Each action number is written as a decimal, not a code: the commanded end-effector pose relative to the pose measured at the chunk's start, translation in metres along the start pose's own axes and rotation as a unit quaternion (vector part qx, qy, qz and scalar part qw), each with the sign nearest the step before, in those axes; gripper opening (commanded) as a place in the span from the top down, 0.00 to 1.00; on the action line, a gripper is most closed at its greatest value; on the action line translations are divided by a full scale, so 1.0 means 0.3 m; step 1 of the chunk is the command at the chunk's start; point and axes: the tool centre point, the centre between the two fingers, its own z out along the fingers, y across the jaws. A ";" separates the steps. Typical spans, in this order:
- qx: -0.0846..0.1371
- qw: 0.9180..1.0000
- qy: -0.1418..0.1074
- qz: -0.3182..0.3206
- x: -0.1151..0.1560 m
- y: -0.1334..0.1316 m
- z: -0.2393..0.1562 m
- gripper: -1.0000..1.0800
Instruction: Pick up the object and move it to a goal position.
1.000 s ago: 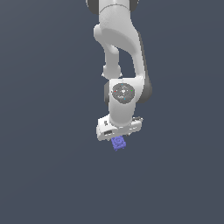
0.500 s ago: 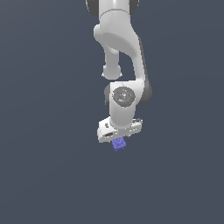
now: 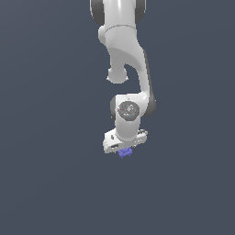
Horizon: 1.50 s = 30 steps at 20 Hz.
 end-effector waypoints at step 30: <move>0.000 1.000 0.001 0.000 -0.084 0.075 -0.182 1.00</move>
